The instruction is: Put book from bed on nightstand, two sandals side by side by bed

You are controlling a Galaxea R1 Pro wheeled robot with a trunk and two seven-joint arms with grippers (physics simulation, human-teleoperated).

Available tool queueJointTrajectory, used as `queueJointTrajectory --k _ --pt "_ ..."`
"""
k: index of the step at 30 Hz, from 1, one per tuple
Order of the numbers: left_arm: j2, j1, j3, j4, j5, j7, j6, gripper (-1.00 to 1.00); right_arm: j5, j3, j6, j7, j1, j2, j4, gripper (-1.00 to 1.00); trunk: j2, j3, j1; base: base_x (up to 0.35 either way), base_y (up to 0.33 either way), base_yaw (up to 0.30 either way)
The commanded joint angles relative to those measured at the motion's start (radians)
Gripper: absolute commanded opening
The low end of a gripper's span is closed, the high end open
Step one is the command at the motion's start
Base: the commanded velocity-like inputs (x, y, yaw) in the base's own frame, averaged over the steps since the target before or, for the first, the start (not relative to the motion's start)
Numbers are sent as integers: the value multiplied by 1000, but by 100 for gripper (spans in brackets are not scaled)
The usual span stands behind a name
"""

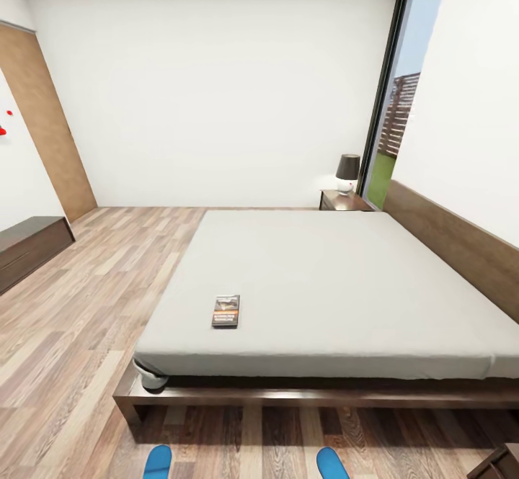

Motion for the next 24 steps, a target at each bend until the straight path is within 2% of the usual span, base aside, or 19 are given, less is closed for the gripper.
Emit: queueJointTrajectory --k 1,24 --pt "-1 -1 -8 0 3 7 -2 -100 -1 8 -2 -9 -1 -1 0 -100 -8 -4 4 0 0 0" --pt "1 -1 -4 0 3 6 0 -100 -1 7 -2 -9 -1 -1 0 -100 -169 -76 92 0 0 0"
